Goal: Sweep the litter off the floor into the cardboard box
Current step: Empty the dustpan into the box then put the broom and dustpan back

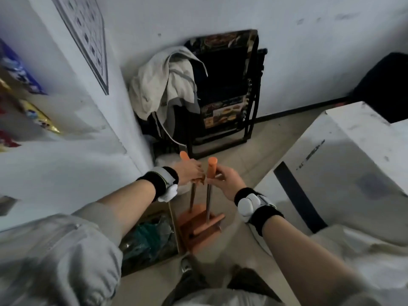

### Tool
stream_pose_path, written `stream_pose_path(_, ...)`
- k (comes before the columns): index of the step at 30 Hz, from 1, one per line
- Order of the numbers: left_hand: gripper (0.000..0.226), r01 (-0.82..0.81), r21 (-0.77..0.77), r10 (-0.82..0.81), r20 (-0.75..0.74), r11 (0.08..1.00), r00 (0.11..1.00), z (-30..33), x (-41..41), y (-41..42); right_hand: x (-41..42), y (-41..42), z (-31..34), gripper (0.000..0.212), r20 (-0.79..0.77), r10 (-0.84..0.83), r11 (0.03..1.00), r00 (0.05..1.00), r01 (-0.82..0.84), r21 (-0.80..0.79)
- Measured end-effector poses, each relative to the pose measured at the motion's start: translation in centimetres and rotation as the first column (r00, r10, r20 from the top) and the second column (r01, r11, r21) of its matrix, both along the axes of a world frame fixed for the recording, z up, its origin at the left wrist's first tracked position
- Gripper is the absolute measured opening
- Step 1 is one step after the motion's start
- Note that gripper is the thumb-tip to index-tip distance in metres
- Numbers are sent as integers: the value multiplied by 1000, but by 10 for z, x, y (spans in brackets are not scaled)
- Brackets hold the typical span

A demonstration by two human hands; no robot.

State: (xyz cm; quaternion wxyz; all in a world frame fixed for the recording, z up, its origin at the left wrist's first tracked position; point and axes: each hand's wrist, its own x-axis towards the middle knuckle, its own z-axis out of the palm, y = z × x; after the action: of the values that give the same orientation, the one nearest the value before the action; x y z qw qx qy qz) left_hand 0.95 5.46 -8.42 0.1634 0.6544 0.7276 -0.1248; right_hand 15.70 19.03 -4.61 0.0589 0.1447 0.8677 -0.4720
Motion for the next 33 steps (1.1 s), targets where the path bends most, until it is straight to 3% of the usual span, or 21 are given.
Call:
stream_pose_path(2,23,-15,72,13,36,997,999,-15,-7,-3,-9,-10,-9,23,9,-8,1000,1000,8,-6)
stream_pose_path(6,16,-49,143,58,-57,988,997,-38,-8,-18,-19,-16,-27,27,26,-53,998,998,53,-16)
stream_pose_path(9,26,-182,126,188,-41,975,981,-48,1,-18,-21,-20,-39,23,55,-58,998,997,59,-8)
stream_pose_path(15,44,-273,214,289,-51,938,956,-77,9,-32,-29,-29,-64,33,95,-40,999,995,38,30)
stream_pose_path(22,38,-328,332,286,171,884,943,-124,-21,-48,-30,-37,-76,28,133,47,994,990,-59,88)
stream_pose_path(24,36,-379,349,316,227,857,921,-110,-17,-48,-33,-41,-76,23,110,49,993,993,-61,106)
stream_pose_path(27,30,-479,298,409,270,826,872,-116,-16,-47,-42,-42,-76,16,101,38,995,994,-47,89)
stream_pose_path(31,29,-706,154,573,479,692,665,-126,-19,-44,-60,-40,-74,24,86,43,993,995,-52,107)
stream_pose_path(33,34,-762,150,611,511,630,605,-118,-15,-42,-65,-38,-73,32,83,34,994,996,-43,104)
